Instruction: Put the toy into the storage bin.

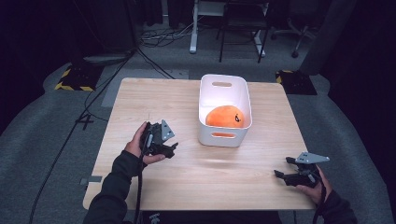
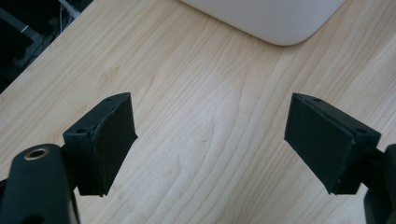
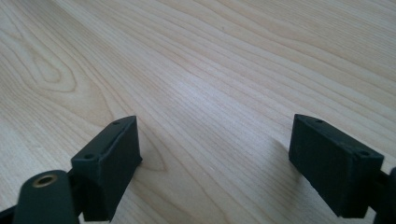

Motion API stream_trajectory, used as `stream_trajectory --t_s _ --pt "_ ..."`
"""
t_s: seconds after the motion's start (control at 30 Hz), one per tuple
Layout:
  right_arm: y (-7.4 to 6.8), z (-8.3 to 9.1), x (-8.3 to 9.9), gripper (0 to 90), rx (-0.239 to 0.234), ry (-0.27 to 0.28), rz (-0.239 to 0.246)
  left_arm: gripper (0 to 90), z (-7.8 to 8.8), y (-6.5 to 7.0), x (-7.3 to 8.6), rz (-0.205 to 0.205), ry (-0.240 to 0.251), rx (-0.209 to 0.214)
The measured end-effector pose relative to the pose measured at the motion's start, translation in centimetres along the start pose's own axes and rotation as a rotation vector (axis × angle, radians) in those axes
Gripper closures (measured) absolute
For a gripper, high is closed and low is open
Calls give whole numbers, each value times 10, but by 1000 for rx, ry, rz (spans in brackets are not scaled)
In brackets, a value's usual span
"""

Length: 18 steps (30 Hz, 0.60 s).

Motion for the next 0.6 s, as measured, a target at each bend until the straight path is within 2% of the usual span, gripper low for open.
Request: stream_trajectory --t_s 0.1,0.13,0.2,0.27,0.3,0.4,0.43,0.6 --pt "0 0 0 166 0 0 0 169 0 2 5 16 1 -5" --pt "0 0 0 167 0 0 0 169 0 1 7 5 -9 -7" --pt "0 0 0 167 0 0 0 168 0 3 10 7 -15 -6" --pt "0 0 0 167 0 0 0 167 1 5 13 28 -16 5" --pt "0 0 0 167 0 0 0 167 2 4 15 23 -22 -8" --pt "0 0 0 167 0 0 0 167 3 5 20 25 -27 -11" --pt "0 0 0 166 0 1 0 167 3 6 22 36 -25 0" --pt "0 0 0 167 0 0 0 166 4 8 32 31 -50 -7"
Point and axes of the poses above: each handheld gripper's, and its own axes: z roughly backward along the jaws, x roughly out of its underside, y roughly to its right, the point moved 3 cm from there along -z, roughly forward along the jaws, and after that the axes turned 14 degrees about -z, right-handed, at the moved point
